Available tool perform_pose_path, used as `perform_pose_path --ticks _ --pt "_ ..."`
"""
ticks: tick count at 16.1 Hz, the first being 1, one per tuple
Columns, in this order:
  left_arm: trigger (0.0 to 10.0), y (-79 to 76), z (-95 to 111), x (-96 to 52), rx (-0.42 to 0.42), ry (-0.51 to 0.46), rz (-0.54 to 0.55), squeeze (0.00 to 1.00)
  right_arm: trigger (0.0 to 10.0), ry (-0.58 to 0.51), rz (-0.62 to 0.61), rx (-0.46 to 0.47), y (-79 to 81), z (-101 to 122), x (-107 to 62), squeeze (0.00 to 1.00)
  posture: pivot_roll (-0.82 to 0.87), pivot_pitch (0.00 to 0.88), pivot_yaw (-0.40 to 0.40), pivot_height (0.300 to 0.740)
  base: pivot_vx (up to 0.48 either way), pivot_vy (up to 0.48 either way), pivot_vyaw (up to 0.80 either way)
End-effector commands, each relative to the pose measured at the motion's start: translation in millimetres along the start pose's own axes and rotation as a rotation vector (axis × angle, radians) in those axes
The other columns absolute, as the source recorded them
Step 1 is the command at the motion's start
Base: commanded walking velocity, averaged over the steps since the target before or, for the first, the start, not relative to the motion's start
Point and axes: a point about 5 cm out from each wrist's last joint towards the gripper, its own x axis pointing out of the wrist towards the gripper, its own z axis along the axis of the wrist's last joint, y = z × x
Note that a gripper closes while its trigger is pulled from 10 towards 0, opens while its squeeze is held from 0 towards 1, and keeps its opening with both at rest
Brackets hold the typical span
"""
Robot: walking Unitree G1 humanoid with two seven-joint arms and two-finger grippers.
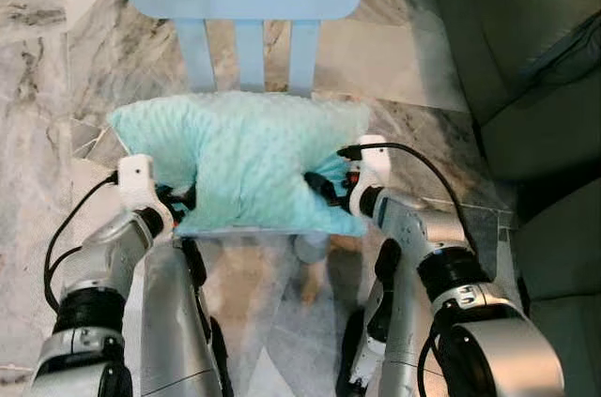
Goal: Move the pillow to the sofa
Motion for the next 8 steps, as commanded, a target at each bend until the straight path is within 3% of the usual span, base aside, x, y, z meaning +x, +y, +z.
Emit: perform_pose_path --ticks 1,8 --pt "0.0 -10.2 -29.0 2.3 -0.011 0.118 -0.052 0.00 0.0 0.031 0.036 0.027 5.5 -11.1 1.3 0.00 -0.07 0.393 -0.084 0.456 0.000 0.000 0.00" --pt "0.0 -3.6 -28.7 -2.7 0.032 0.103 0.002 0.00 0.0 -0.028 -0.040 0.066 -7.0 -6.5 -3.0 0.00 -0.07 0.387 -0.089 0.456 0.000 0.000 0.00"
